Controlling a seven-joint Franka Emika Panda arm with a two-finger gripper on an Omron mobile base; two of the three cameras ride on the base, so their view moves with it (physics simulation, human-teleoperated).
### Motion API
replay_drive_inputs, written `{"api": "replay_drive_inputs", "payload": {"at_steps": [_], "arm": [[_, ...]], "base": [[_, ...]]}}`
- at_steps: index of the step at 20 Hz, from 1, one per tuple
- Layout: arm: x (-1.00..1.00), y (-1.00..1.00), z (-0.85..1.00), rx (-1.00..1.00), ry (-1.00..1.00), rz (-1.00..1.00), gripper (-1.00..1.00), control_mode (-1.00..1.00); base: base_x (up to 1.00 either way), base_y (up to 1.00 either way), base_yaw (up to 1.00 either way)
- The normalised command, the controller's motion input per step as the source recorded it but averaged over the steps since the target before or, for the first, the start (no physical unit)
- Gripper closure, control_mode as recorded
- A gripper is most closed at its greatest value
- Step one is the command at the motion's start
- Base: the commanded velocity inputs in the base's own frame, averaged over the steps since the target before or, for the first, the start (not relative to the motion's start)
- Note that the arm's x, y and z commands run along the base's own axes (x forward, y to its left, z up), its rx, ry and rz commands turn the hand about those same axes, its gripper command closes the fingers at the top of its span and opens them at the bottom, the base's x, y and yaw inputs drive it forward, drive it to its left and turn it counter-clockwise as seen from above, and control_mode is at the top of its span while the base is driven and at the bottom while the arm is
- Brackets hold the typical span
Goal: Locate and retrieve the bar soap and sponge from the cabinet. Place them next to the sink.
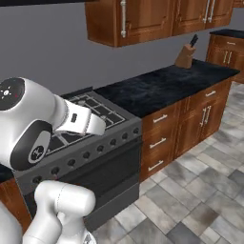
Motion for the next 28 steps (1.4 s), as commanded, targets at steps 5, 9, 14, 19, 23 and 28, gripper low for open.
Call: {"api": "replay_drive_inputs", "payload": {"at_steps": [5,9,14,19,23,28], "arm": [[0.0,0.0,0.0,0.0,0.0,0.0,1.0,1.0],[0.0,0.0,0.0,0.0,0.0,0.0,1.0,1.0],[0.0,0.0,0.0,0.0,0.0,0.0,1.0,1.0],[0.0,0.0,0.0,0.0,0.0,0.0,1.0,1.0],[0.0,0.0,0.0,0.0,0.0,0.0,1.0,1.0],[0.0,0.0,0.0,0.0,0.0,0.0,1.0,1.0]], "base": [[0.0,-0.25,-0.43],[0.0,-0.26,-0.43],[0.0,-0.26,-0.43],[0.0,-0.14,-0.46],[0.0,-0.13,-0.46],[0.0,-0.13,-0.46]]}}
